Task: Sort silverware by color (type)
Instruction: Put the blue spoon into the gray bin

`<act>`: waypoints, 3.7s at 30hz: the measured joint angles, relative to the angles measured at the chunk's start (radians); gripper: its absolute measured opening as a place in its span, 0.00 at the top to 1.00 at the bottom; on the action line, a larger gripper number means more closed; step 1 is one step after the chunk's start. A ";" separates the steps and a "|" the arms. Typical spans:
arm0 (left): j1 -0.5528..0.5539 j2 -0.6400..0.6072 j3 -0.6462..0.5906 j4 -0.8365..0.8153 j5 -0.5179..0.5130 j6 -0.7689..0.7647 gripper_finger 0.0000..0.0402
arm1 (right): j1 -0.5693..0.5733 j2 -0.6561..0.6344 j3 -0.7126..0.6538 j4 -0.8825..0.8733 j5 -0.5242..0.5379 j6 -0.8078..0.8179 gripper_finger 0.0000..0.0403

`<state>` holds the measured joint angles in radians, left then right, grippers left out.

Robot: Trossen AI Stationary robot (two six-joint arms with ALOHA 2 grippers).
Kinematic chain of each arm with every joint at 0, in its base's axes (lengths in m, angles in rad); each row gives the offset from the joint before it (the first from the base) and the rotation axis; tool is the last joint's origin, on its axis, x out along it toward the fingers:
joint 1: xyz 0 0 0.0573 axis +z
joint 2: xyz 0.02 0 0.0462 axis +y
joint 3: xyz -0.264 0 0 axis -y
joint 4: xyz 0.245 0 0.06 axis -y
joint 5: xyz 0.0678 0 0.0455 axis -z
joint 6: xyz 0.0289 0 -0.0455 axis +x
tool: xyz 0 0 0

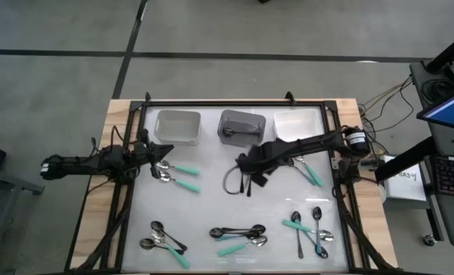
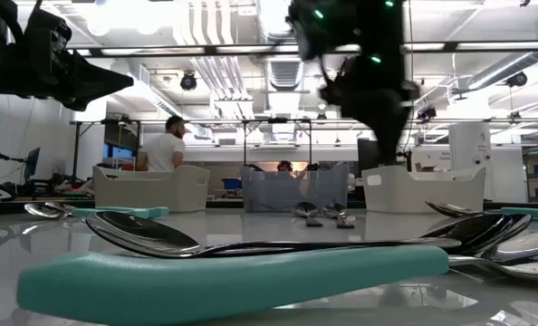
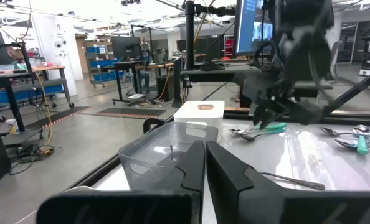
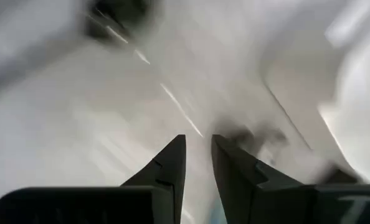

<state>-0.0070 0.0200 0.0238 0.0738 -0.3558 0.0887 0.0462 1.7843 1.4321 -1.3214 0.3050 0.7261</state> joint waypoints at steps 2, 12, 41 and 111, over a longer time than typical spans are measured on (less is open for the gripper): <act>0.000 0.000 0.000 0.000 0.000 0.000 1.00 | 0.002 -0.009 -0.049 -0.052 0.009 0.039 0.83; 0.000 0.000 0.000 0.000 0.000 0.000 1.00 | -0.015 -0.218 -0.429 0.076 -0.131 0.157 0.83; 0.000 0.000 0.000 0.000 0.000 0.000 1.00 | -0.074 -0.473 -0.739 0.424 -0.174 0.228 0.66; 0.000 0.000 0.000 0.000 0.000 0.000 1.00 | -0.162 -0.761 -0.700 0.867 -0.331 -0.372 0.98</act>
<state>-0.0071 0.0200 0.0241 0.0734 -0.3558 0.0883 -0.1154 1.0230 0.7319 -0.4546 -0.0265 0.3538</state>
